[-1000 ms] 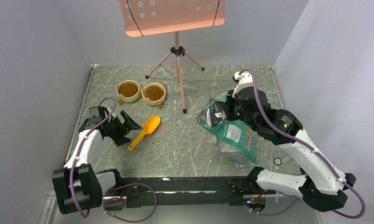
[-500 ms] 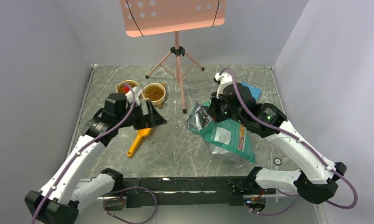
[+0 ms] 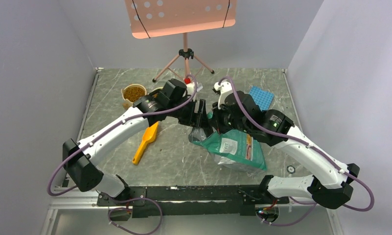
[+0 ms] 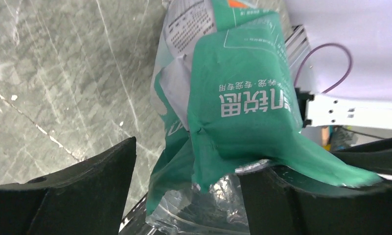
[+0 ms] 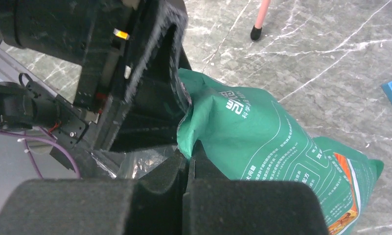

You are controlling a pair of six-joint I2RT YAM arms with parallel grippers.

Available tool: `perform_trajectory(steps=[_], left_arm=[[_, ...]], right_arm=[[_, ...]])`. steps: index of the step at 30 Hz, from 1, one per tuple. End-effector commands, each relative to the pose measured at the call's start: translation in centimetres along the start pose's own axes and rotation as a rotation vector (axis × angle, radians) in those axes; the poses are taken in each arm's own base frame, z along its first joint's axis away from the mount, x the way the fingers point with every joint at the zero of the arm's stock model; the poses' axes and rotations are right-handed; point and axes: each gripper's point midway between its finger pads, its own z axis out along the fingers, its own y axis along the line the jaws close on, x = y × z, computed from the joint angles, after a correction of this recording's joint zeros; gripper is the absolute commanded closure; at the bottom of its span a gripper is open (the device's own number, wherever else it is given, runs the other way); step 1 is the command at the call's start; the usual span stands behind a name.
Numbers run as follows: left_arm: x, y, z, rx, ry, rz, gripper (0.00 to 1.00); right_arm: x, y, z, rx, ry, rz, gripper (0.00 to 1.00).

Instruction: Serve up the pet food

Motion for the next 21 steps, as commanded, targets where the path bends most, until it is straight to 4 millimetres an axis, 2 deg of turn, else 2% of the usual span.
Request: perform_trajectory(steps=[1, 3, 5, 8, 11, 12, 14, 16, 18, 20, 21], left_arm=[[-0.1, -1.0, -0.9, -0.025, -0.029, 0.059, 0.24], [0.1, -1.0, -0.7, -0.013, -0.043, 0.044, 0.28], [0.0, -0.2, -0.5, -0.057, -0.055, 0.022, 0.38], [-0.8, 1.9, -0.7, -0.212, -0.058, -0.024, 0.65], [-1.8, 3.0, -2.5, -0.352, -0.066, -0.062, 0.99], [-2.2, 3.3, -3.4, -0.397, -0.090, -0.087, 1.00], [-2.6, 4.4, -6.0, -0.519, -0.157, -0.175, 1.00], [-2.7, 4.7, -8.7, -0.569, -0.230, -0.271, 1.00], [-2.1, 4.8, -11.0, -0.592, -0.297, -0.370, 1.00], [-1.3, 4.9, -12.7, -0.592, -0.345, -0.468, 1.00], [-0.9, 4.9, -13.5, -0.583, -0.367, -0.520, 1.00]], right_arm=[[-3.2, 3.2, -2.1, -0.095, -0.118, 0.021, 1.00], [-3.3, 3.4, -2.2, -0.089, -0.121, 0.021, 1.00], [-3.5, 3.7, -2.3, -0.094, -0.122, 0.019, 1.00], [-3.6, 4.4, -2.3, -0.112, -0.112, 0.010, 1.00], [-3.4, 5.1, -1.9, -0.122, -0.093, -0.005, 1.00], [-3.3, 5.2, -1.8, -0.114, -0.088, -0.011, 1.00], [-3.2, 5.3, -1.6, -0.091, -0.076, -0.031, 0.79], [-3.2, 5.8, -1.5, -0.075, -0.071, -0.060, 0.43], [-3.1, 6.6, -1.3, -0.060, -0.066, -0.098, 0.14], [-2.7, 8.1, -1.4, -0.080, -0.066, -0.150, 0.01], [-2.2, 9.2, -1.5, -0.107, -0.065, -0.184, 0.00]])
